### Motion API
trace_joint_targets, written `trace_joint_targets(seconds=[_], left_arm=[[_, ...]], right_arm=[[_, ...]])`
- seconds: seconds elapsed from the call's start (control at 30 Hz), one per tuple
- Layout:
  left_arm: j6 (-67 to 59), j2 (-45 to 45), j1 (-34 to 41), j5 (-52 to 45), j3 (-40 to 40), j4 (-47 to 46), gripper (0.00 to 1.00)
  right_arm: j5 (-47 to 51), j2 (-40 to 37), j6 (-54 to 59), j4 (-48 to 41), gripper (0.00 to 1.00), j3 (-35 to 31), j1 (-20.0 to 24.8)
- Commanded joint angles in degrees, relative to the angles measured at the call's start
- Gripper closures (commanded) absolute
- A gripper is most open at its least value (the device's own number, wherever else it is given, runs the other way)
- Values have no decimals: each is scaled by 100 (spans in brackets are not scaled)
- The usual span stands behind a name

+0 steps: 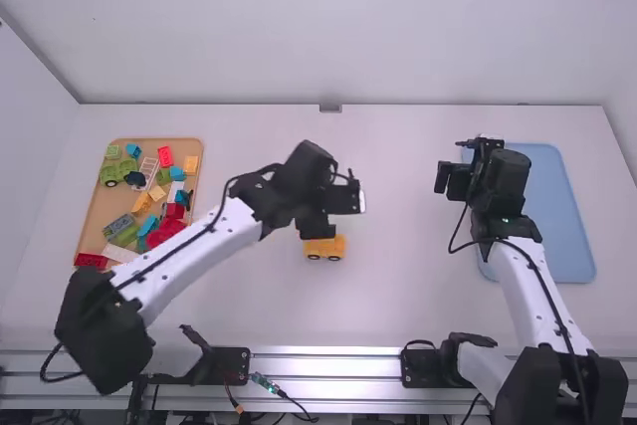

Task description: Assemble lego blocks to make yellow taxi

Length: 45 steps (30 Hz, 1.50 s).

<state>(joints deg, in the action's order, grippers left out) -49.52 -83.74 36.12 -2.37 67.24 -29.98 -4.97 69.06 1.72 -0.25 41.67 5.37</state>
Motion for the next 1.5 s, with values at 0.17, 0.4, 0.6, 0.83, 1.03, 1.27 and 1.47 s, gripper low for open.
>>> trace_joint_targets(seconds=[0.17,0.4,0.6,0.83,1.03,1.27,1.47], left_arm=[[473,546,-2157,-216,37,173,1],[2182,96,-4105,-957,37,1346,1],[3342,-958,-5171,-1379,472,1425,1],[3891,-2298,-5451,-1598,1971,334,1],[3856,-3286,-5416,-994,3265,-938,4],[3843,-4083,-5414,-846,4011,-1915,5],[3679,-4424,-5423,-723,4006,-1969,19]], right_arm=[[-15,-29,-46,-2,1,210,-15],[-17,-29,-42,0,1,210,-15],[-17,-29,-42,-4,1,210,-17],[-17,-29,-42,-2,1,210,-17],[-17,-29,-42,-20,1,208,-17],[-15,-29,-42,-20,1,210,-17],[-13,-29,-39,-20,1,208,-15]])
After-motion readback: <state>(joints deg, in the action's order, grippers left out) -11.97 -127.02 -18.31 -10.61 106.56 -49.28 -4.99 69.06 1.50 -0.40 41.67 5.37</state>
